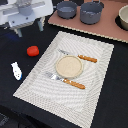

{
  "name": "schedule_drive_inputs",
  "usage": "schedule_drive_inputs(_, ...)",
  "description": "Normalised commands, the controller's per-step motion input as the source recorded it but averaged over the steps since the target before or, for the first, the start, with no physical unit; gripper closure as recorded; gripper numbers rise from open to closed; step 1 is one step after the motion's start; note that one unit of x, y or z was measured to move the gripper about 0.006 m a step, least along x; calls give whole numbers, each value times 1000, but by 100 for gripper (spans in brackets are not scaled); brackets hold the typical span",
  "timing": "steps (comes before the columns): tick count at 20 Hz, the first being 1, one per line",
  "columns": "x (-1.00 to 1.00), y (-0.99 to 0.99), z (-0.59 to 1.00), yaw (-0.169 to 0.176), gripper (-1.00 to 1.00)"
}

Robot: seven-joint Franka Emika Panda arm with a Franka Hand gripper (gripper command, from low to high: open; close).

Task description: Place the pan onto the stove and place the fish and sausage into the pan.

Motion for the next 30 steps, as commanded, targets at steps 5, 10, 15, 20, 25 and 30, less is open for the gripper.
schedule_drive_inputs(5,239,-949,-159,0,-100)
schedule_drive_inputs(10,230,-752,-308,0,-100)
schedule_drive_inputs(15,221,-493,-334,0,-100)
schedule_drive_inputs(20,286,-210,-205,5,-100)
schedule_drive_inputs(25,195,-205,-290,15,-100)
schedule_drive_inputs(30,54,-215,-343,21,-100)
